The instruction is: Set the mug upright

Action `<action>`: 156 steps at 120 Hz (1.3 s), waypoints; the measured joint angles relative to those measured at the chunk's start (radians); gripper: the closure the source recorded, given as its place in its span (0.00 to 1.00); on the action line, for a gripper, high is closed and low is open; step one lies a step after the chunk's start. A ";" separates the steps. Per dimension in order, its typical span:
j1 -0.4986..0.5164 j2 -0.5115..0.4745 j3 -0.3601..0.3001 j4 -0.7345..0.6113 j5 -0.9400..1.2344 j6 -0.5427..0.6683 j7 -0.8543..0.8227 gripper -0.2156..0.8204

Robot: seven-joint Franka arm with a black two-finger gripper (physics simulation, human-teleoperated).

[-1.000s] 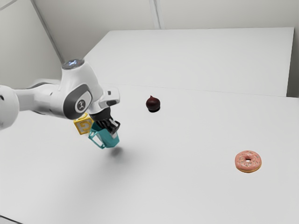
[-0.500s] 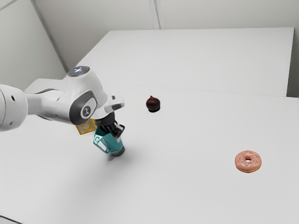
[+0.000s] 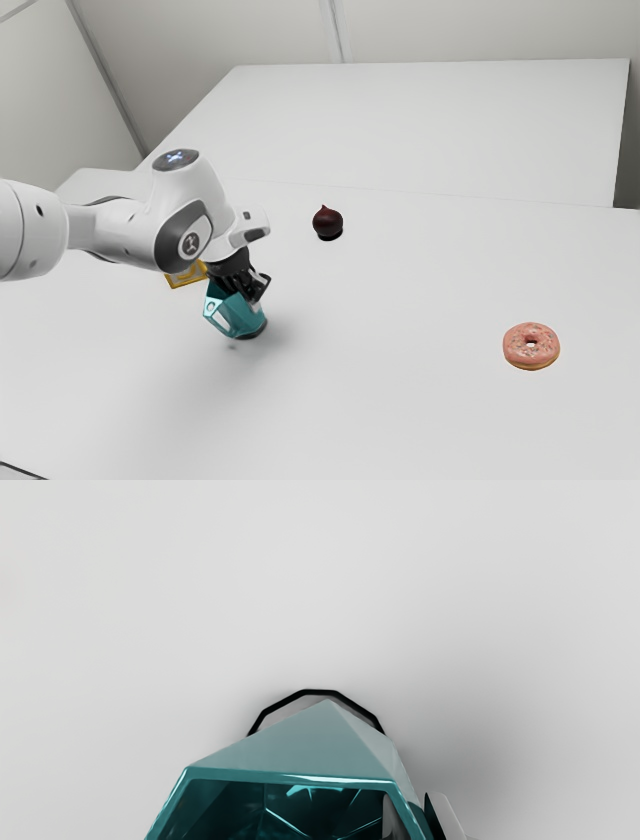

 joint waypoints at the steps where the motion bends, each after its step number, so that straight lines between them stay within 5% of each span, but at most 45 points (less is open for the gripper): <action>1: -0.001 0.001 0.001 0.000 0.000 0.000 -0.001 0.96; 19: -0.009 0.004 0.009 0.000 -0.001 0.001 -0.008 0.95; 60: -0.005 -0.005 0.004 0.000 -0.013 0.002 -0.001 0.64; 135: -0.038 -0.124 0.002 0.000 -0.014 -0.041 0.006 0.58; 156: -0.040 -0.142 -0.001 0.008 -0.019 -0.072 0.007 0.44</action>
